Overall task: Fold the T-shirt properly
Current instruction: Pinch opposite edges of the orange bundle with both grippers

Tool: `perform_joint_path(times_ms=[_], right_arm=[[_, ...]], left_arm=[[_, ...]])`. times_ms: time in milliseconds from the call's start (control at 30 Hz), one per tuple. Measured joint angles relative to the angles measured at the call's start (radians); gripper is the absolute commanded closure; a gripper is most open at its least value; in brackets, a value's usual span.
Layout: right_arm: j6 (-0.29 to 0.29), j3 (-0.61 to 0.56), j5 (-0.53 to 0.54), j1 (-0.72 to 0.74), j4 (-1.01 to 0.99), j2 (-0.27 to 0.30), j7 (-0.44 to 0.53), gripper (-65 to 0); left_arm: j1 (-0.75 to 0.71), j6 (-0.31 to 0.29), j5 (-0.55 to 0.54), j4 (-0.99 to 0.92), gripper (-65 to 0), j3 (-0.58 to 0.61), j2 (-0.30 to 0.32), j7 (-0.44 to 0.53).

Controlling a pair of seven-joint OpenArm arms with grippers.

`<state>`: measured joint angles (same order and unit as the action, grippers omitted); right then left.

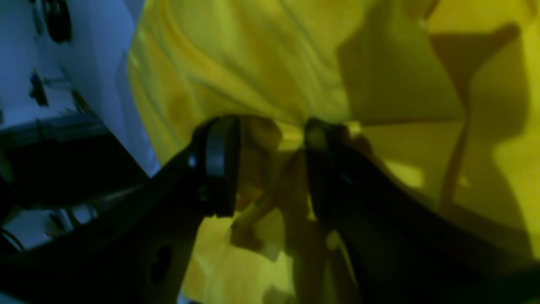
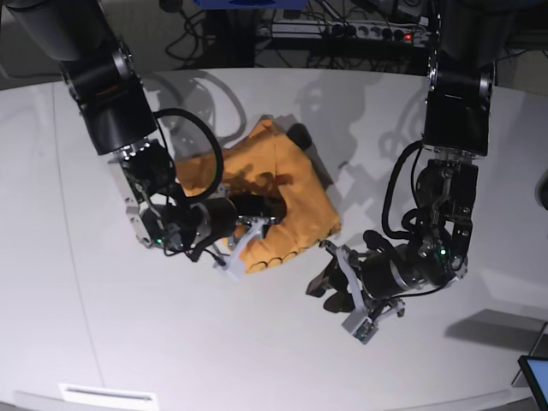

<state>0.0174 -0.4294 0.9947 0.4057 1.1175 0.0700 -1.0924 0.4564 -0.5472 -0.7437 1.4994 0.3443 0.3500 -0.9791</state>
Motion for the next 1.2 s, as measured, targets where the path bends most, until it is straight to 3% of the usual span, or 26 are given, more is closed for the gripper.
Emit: perform_joint_path(times_ms=[200, 533, 767, 867, 1100, 1200], right_arm=[[0.006, -0.060, -0.011, 0.035, -0.011, -0.035, -0.006, -25.7], [0.006, -0.073, -0.018, 0.157, -0.093, -0.034, -0.018, -25.8], [0.006, -0.203, -0.019, 0.184, -0.107, -0.032, 0.034, -25.7], [0.006, -0.205, -0.014, 0.184, -0.105, -0.031, 0.033, -25.4], [0.010, -0.104, -0.026, 0.181, 0.008, 0.102, -0.025, -25.2], [0.010, -0.050, -0.020, 0.178, 0.058, 0.129, -0.070, -25.2]], left_arm=[[-0.003, 0.000, -0.002, 0.002, -22.0, 0.000, 0.000, 0.000], [-0.027, 0.000, -0.001, 0.004, -22.0, 0.002, 0.011, -0.001], [-0.036, -0.001, -0.007, 0.053, -22.0, 0.003, 0.034, 0.000], [-0.035, 0.000, -0.002, 0.087, -22.0, 0.002, 0.037, 0.000], [-0.035, -0.002, -0.005, 0.104, -22.0, 0.003, 0.031, 0.000], [-0.035, -0.002, -0.007, 0.101, -22.3, 0.008, 0.029, 0.000]])
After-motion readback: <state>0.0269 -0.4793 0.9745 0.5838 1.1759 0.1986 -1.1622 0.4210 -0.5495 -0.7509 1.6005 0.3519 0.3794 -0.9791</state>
